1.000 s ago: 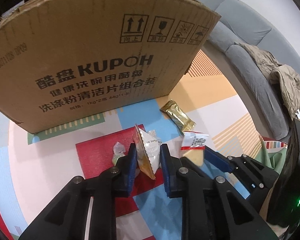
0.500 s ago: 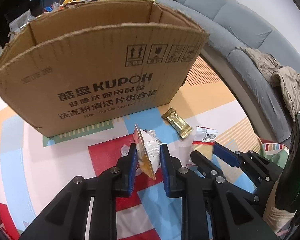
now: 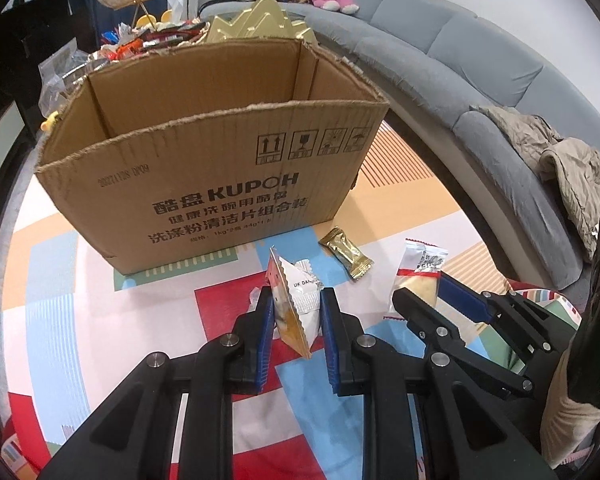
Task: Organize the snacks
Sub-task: 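Lift the pastry and cheese cake packet and carry both over the cardboard box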
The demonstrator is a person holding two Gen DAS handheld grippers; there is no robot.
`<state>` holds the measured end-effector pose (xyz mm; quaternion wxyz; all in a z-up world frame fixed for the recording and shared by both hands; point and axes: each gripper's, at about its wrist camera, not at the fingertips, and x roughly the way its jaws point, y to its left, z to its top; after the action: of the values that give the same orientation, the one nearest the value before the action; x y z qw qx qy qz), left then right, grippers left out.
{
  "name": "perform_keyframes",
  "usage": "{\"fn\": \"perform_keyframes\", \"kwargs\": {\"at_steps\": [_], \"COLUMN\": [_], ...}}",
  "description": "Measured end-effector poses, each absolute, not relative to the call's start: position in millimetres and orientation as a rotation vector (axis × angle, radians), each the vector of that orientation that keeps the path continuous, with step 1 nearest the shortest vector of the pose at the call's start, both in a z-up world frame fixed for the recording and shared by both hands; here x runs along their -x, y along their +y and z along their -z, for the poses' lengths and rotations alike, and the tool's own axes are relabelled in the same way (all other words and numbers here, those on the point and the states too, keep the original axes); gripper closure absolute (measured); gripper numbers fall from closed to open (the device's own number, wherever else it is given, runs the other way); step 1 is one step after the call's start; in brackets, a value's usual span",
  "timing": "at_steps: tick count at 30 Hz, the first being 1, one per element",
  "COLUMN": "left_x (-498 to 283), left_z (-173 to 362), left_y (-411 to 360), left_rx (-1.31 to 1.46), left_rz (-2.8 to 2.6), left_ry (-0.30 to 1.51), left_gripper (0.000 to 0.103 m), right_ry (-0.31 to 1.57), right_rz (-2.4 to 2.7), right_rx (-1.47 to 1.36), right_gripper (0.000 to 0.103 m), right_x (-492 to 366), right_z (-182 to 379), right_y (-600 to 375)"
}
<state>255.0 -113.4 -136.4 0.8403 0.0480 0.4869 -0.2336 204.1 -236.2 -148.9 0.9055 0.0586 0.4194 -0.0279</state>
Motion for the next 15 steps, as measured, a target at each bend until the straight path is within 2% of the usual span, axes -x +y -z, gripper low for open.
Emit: {"fn": "perform_keyframes", "kwargs": {"at_steps": [15], "left_x": [-234], "left_z": [114], "left_y": [-103], "left_rx": [-0.100], "left_rz": [0.469], "left_ry": [0.987], "left_gripper": [0.080], "right_ry": [0.816], "right_rz": [0.042], "right_rx": [-0.112], "right_gripper": [0.070], "right_x": [-186], "right_z": [121], "right_y": [-233]}}
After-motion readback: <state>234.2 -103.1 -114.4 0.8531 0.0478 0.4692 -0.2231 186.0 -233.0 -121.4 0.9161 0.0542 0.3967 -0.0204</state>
